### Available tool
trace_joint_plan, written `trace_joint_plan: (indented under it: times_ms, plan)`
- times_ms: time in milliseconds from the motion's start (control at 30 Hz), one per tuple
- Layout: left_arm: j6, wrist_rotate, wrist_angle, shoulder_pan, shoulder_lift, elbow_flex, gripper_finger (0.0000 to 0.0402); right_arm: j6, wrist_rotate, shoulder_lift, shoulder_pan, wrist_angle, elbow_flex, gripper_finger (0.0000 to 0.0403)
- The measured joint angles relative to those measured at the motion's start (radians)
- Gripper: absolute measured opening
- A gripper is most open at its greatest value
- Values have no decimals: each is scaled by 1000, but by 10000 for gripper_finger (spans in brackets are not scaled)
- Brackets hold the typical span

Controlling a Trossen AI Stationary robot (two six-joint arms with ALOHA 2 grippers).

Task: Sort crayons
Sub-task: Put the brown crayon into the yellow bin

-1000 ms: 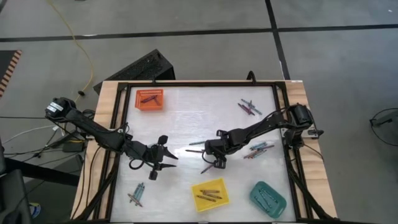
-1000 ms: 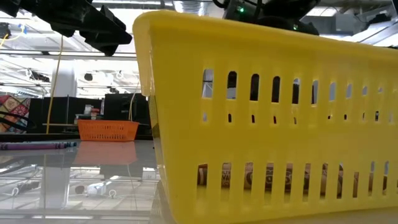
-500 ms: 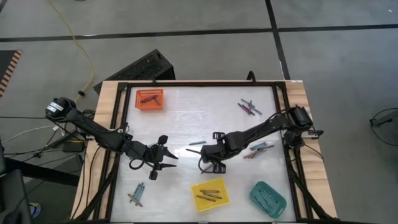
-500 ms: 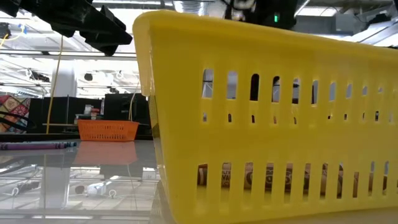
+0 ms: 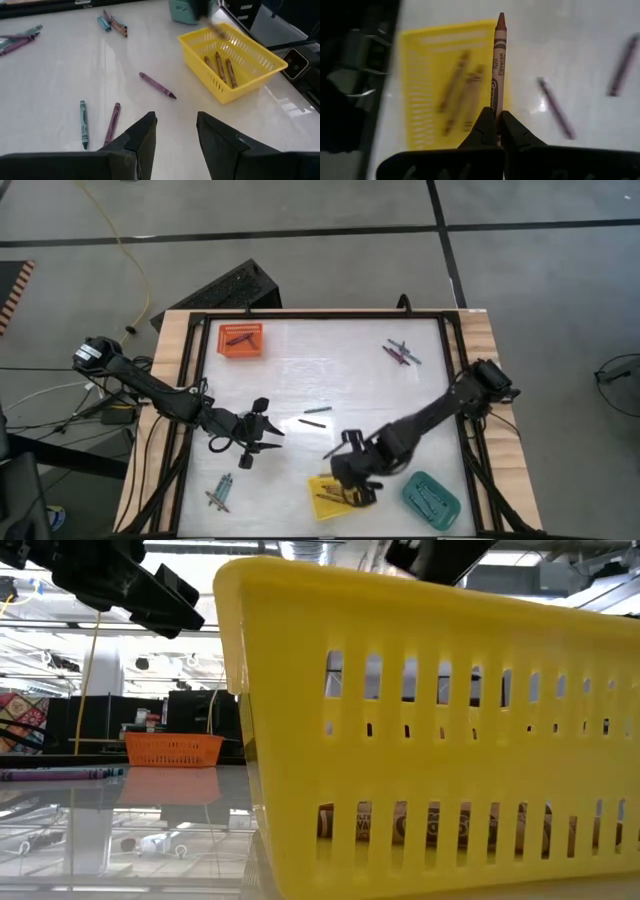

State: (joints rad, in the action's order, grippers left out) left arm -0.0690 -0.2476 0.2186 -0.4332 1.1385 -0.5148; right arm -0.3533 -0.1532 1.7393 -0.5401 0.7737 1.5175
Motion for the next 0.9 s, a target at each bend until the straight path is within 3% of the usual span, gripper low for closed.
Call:
trace_joint_plan:
  times_ms: [233,467,700,900]
  plan:
    - [1,-45,16,3,0,0,133,-65,-29,0,-66,-77,-14,0]
    - [-6,-54,24,13,0,0,133,-117,13,0,-80,-287,-179,0]
    - [-15,-56,25,30,0,0,133,-121,1,4,-96,-306,-200,0]
    - [-15,-56,26,60,0,0,133,-117,49,51,-84,-281,-204,4]
